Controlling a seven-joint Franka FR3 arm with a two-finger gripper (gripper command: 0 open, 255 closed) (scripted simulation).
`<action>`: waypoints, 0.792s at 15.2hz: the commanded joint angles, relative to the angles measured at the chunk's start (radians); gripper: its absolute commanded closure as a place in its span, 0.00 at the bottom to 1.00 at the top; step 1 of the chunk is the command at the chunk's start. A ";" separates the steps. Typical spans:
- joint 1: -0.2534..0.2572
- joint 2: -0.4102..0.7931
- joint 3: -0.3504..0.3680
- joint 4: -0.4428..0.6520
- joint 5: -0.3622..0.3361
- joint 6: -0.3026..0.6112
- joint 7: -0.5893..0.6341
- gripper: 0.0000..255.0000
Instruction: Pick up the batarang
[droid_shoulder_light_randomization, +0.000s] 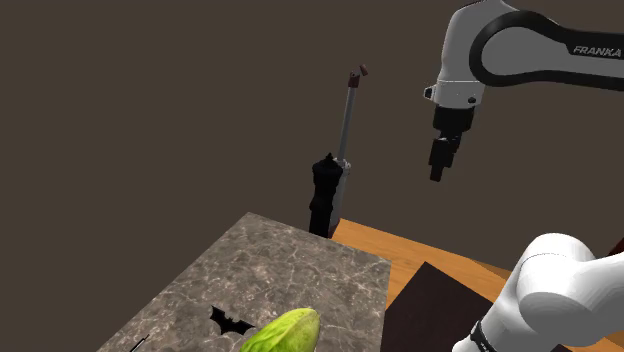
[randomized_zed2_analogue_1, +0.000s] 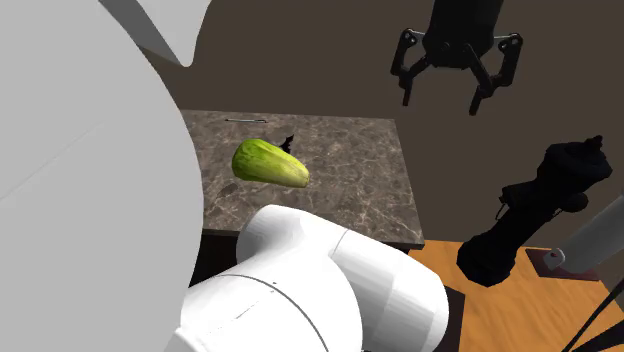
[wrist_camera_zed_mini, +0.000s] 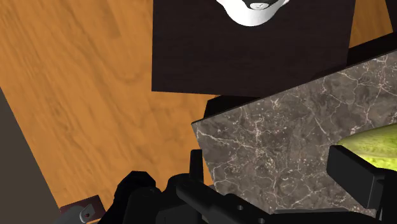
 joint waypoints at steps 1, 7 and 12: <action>0.000 0.000 0.000 0.000 0.000 0.000 0.000 0.00; 0.033 0.055 0.095 -0.089 0.089 0.139 0.136 0.00; 0.063 0.141 0.175 -0.129 0.154 0.267 0.243 0.00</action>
